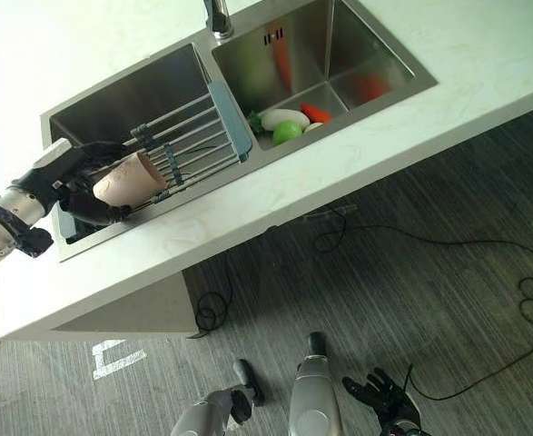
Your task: Place the dishes in the dishwasher.
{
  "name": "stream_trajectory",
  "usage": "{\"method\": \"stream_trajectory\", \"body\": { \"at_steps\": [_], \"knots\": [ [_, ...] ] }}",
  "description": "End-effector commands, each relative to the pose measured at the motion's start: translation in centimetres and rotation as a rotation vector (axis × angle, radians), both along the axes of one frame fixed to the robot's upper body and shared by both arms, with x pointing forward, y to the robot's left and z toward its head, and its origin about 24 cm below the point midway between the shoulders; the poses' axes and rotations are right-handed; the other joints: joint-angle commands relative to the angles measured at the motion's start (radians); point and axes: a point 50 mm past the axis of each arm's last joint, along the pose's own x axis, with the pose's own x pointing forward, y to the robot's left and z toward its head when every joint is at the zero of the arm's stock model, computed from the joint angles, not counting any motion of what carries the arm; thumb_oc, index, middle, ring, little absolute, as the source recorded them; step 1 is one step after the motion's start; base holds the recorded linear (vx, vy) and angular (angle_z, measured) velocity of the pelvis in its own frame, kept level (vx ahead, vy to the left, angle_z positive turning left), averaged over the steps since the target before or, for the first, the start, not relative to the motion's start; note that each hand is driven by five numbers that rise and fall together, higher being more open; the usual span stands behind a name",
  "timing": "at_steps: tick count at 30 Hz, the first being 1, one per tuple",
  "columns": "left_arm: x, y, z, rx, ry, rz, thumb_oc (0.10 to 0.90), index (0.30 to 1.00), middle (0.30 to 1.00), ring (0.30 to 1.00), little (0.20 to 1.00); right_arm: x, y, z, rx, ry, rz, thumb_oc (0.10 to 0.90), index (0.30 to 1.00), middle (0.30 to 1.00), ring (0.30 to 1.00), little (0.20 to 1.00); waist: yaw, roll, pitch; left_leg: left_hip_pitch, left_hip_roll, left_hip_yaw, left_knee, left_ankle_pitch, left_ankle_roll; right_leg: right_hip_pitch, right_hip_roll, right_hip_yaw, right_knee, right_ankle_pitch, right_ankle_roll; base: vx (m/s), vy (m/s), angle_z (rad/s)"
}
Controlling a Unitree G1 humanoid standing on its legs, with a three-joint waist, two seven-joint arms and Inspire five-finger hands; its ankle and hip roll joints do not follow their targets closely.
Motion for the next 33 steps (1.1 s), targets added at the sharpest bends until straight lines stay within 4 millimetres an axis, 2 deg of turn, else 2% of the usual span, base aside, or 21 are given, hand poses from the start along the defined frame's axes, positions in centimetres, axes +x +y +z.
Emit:
{"method": "stream_trajectory", "body": {
  "at_steps": [1,6,15,23,33],
  "knots": [
    [-0.8,1.7,6.1,0.052,-0.258,0.088,0.8,0.9,0.9,0.9,0.9,0.0,-0.3,0.7,-0.003,-0.053,-0.02,0.8,0.9,0.9,0.9,0.9,0.0,-0.034,-0.039,-0.046,-0.013,-0.061,0.132,-0.14,-0.005,0.034,-0.051,-0.037,-0.048,-0.017,0.114,0.0,0.0,0.0],
    [-0.6,1.1,6.8,0.078,-0.329,0.104,0.8,0.9,0.9,0.9,0.9,1.3,0.2,1.0,0.012,-0.087,0.006,0.8,0.9,0.9,0.9,0.9,-0.002,-0.044,-0.008,-0.058,-0.009,-0.063,0.132,-0.137,-0.007,0.026,-0.051,-0.045,-0.048,-0.019,0.113,0.0,0.0,0.0],
    [0.0,0.1,6.7,0.018,-0.321,0.052,0.8,0.9,0.9,0.9,0.9,2.5,0.4,1.5,0.021,-0.119,0.017,0.8,0.9,0.9,0.9,0.9,-0.007,-0.052,0.02,-0.081,-0.003,-0.065,0.132,-0.123,-0.011,-0.002,-0.042,-0.036,-0.048,-0.007,0.107,0.0,0.0,0.0],
    [0.6,-1.4,6.7,-0.012,-0.297,-0.012,0.8,0.9,0.9,0.9,0.9,3.2,0.4,1.8,0.023,-0.134,0.026,0.8,0.9,0.9,0.9,0.9,-0.016,-0.05,0.043,-0.085,-0.002,-0.061,0.132,-0.126,-0.011,-0.01,-0.043,-0.037,-0.048,-0.007,0.108,0.0,0.0,0.0],
    [1.5,-3.2,7.4,0.044,-0.218,-0.088,0.8,0.9,0.9,0.9,0.9,4.1,-0.1,2.5,0.009,-0.159,0.038,0.8,0.9,0.9,0.9,0.9,-0.028,-0.039,0.074,-0.105,-0.003,-0.058,0.132,-0.117,-0.014,-0.037,-0.048,-0.032,-0.048,0.007,0.11,0.0,0.0,-0.03]
  ]
}}
